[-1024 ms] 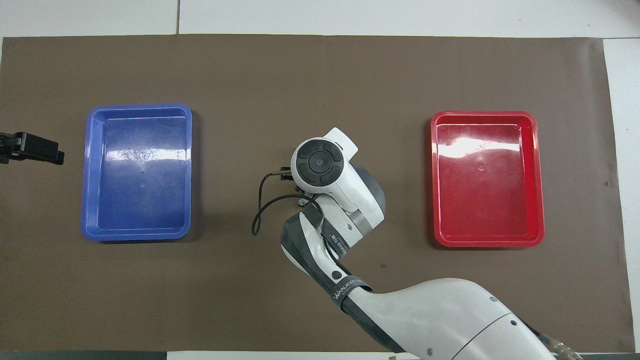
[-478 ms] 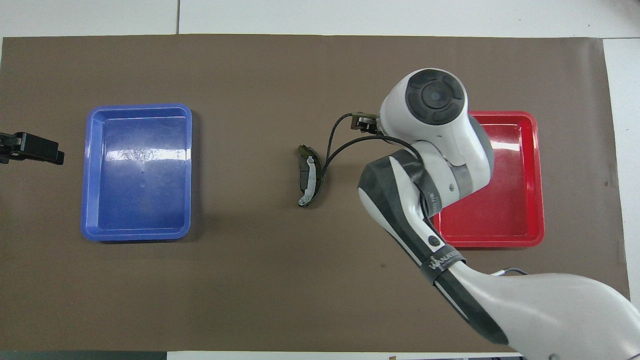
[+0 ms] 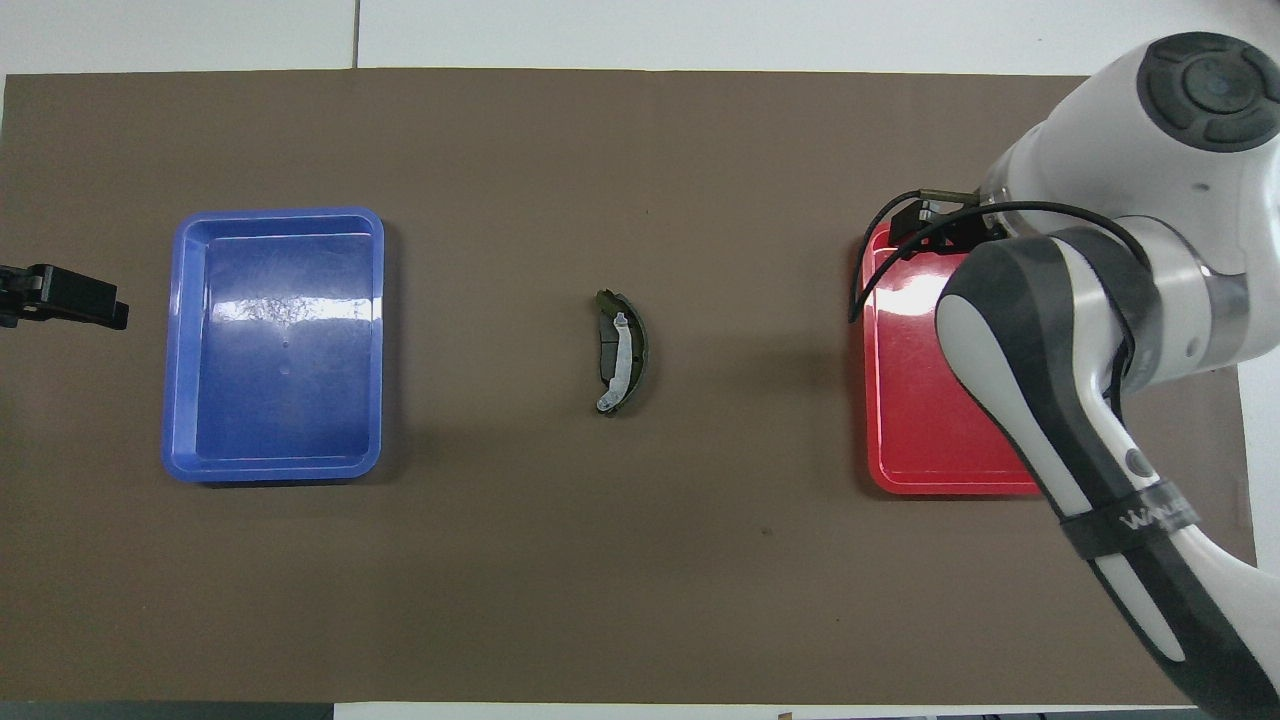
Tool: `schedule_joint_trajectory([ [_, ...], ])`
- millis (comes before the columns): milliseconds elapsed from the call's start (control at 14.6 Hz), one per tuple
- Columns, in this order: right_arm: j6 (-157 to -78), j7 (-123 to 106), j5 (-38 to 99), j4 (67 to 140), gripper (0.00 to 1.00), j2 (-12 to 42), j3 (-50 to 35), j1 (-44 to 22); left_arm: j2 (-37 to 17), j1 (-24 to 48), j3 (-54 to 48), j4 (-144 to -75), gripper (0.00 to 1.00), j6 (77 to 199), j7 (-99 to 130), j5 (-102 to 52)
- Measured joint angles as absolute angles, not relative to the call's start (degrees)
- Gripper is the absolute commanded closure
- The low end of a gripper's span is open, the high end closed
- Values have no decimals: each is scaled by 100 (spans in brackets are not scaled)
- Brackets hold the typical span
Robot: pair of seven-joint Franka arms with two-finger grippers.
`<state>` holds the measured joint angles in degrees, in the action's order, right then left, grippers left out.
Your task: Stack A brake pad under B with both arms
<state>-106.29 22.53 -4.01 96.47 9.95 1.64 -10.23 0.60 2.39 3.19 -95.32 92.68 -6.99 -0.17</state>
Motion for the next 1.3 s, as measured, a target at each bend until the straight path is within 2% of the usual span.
schedule_joint_trajectory([
  [410,-9767,1313,-400,9620,0,199,-194,167,60,239,319,-9532,1,9268,-698,-17],
  [683,-8988,1020,-394,9424,0,-270,-148,190,60,239,319,-9533,1,9268,-698,-17],
  [1298,-8831,882,-306,9395,0,-317,-237,85,60,239,319,-9533,1,9268,-697,-17],
])
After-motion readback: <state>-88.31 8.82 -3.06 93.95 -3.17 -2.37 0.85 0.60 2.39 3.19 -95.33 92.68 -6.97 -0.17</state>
